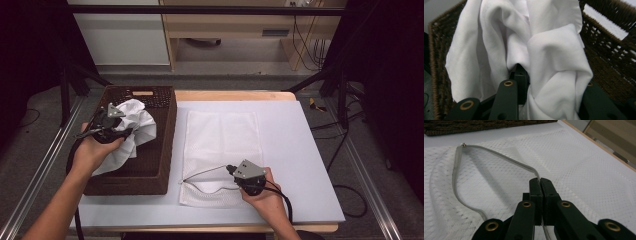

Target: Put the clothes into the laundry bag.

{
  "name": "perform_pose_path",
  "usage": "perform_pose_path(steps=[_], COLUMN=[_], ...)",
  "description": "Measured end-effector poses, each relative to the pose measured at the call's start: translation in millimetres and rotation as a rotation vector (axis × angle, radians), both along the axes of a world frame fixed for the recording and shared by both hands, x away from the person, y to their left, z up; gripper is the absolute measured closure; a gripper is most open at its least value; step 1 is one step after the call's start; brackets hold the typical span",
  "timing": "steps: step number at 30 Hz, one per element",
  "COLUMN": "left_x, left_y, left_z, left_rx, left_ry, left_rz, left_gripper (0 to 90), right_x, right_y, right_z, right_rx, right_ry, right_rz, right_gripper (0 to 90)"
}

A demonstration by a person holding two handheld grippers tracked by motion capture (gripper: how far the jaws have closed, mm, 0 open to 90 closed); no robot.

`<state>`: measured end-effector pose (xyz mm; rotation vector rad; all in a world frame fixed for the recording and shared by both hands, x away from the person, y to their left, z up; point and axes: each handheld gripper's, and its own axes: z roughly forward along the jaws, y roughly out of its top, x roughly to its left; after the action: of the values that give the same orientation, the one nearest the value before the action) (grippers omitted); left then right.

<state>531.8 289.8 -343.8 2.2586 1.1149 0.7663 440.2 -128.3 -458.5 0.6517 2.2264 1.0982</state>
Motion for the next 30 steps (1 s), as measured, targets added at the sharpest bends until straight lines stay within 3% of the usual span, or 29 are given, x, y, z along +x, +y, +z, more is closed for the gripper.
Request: perform_pose_path(steps=[8, 17, 24, 30], left_x=[-13.2, -24.3, -32.3, -43.1], left_y=[-2.9, -18.6, -35.9, -62.7], left_z=[24.4, 54.4, 70.0, 77.4], left_rx=[-0.023, -0.032, -0.072, -0.100], left_ry=[-0.058, -0.119, -0.149, -0.174], left_rz=[-0.031, -0.085, -0.132, -0.194], left_gripper=[65.7, 65.7, 65.7, 65.7], right_x=[3.6, 7.9, 9.8, 12.5], right_y=[-4.3, -10.5, -13.6, -16.7], right_z=[-0.7, -2.1, -2.4, -3.9], right_rx=[0.057, 0.113, 0.158, 0.197], right_ry=[0.038, 0.082, 0.112, 0.144], right_rz=[-0.001, -0.004, -0.008, -0.005], right_gripper=[88.7, 88.7, 88.6, 88.6])
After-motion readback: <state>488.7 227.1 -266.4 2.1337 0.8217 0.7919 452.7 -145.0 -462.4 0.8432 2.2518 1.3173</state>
